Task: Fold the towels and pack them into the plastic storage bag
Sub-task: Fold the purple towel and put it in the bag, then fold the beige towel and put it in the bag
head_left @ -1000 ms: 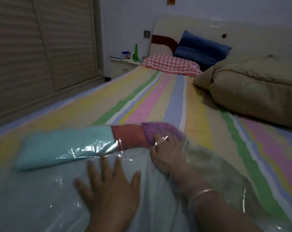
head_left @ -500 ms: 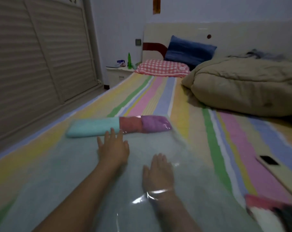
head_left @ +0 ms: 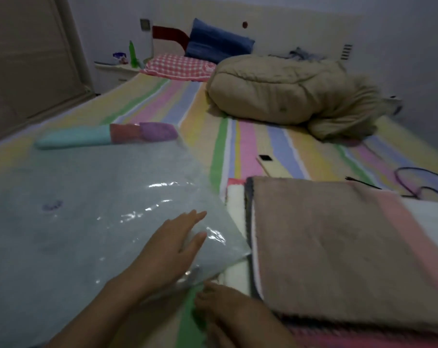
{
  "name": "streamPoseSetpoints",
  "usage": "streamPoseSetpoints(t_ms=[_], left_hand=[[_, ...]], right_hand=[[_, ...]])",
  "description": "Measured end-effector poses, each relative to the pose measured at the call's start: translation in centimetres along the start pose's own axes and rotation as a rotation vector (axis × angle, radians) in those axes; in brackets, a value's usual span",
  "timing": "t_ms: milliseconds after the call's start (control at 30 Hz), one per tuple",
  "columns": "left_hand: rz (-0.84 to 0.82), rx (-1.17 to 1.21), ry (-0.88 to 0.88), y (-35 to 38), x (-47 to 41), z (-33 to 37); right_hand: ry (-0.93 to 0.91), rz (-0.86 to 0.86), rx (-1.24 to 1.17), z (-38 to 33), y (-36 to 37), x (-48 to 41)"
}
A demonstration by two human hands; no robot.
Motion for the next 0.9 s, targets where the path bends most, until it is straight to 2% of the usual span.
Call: streamPoseSetpoints(t_ms=[67, 133, 200, 267, 333, 400, 467, 533, 700, 900], left_hand=[[-0.117, -0.214, -0.001, 3.0, 1.8, -0.6], [-0.185, -0.471, -0.018, 4.5, 2.9, -1.3], [-0.155, -0.638, -0.052, 4.5, 3.5, -1.2], [-0.059, -0.758, -0.085, 4.0, 3.8, 0.1], [0.162, -0.662, 0.039, 3.8, 4.1, 3.5], [0.363, -0.380, 0.269, 4.3, 5.2, 7.8], [0.309, -0.188, 0.455, 6.1, 6.2, 11.6], [0.211, -0.163, 0.533, 7.9, 6.4, 13.3], [0.141, -0.176, 0.480, 9.0, 5.6, 12.4], [0.044, 0.021, 0.347, 8.2, 4.6, 11.2]], right_hand=[[0.079, 0.160, -0.075, 0.3, -6.5, 2.5], [0.170, 0.250, -0.076, 1.3, -11.5, 4.1], [0.219, 0.343, 0.010, 2.5, -14.8, 5.3], [0.248, 0.345, 0.118, 4.1, -16.7, 7.1], [0.274, 0.289, 0.202, 5.8, -17.4, 8.7], [0.260, 0.228, 0.264, 7.2, -17.9, 9.9], [0.243, 0.235, 0.287, 7.7, -18.4, 10.3], [0.204, 0.252, 0.311, 7.7, -18.7, 10.4], [0.196, 0.234, 0.299, 8.0, -18.5, 10.5], [0.225, 0.279, 0.270, 8.7, -18.3, 11.1]])
Point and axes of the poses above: each hand's wrist, its own x-axis away from the middle knuckle, its own y-axis out of the palm, z = x × y, the point moved 6 cm from there along -x, towards the middle knuckle, and after that the axes turned 10 degrees about z, right-handed, at the moved point
